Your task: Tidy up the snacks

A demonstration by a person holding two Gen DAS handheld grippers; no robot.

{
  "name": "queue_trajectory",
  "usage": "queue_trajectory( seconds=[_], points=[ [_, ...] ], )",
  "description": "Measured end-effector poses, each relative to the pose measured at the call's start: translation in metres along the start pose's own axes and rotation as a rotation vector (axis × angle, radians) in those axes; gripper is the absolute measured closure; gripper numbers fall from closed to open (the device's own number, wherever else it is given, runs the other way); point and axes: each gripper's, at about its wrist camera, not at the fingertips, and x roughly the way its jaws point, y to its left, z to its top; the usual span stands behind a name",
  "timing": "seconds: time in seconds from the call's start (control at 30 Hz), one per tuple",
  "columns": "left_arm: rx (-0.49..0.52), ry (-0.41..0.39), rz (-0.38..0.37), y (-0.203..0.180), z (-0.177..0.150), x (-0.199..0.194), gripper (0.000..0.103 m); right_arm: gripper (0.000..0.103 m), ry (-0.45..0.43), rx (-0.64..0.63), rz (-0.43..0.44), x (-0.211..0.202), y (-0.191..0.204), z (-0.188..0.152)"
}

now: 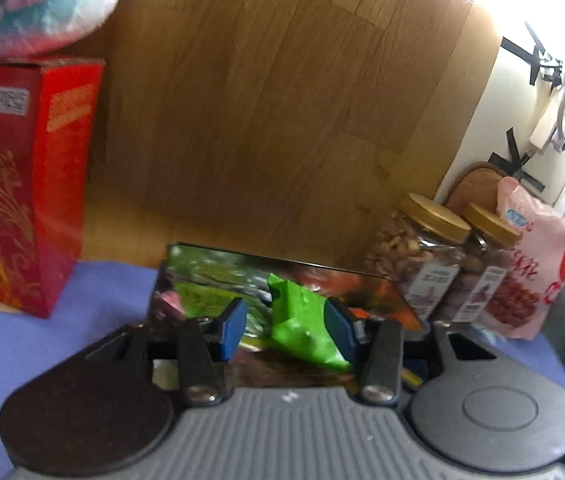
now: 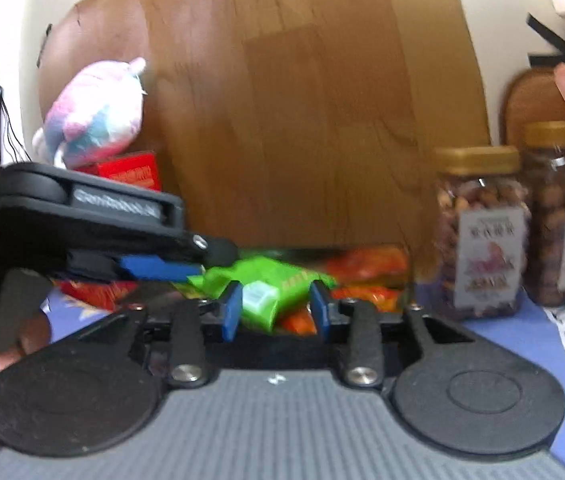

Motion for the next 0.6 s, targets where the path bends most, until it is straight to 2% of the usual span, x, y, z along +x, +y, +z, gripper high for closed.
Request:
queue_trajectory(
  seconds=[0.07, 0.17, 0.3, 0.43, 0.6],
  points=[
    [0.002, -0.016, 0.030, -0.001, -0.006, -0.007, 0.059, 0.058, -0.028, 0.005, -0.018, -0.005, -0.002, 0.002],
    [0.009, -0.040, 0.071, -0.005, -0.014, -0.024, 0.059, 0.058, -0.002, 0.025, -0.023, -0.006, 0.000, 0.001],
    [0.073, -0.064, 0.145, -0.015, -0.033, -0.051, 0.059, 0.056, -0.008, 0.017, -0.037, -0.030, 0.012, -0.003],
    [0.099, -0.022, 0.171, -0.023, -0.058, -0.066, 0.059, 0.054, 0.022, 0.067, -0.051, -0.064, 0.019, -0.021],
    [0.099, 0.078, 0.197, -0.028, -0.091, -0.064, 0.059, 0.054, 0.085, 0.074, -0.081, -0.090, 0.023, -0.044]
  ],
)
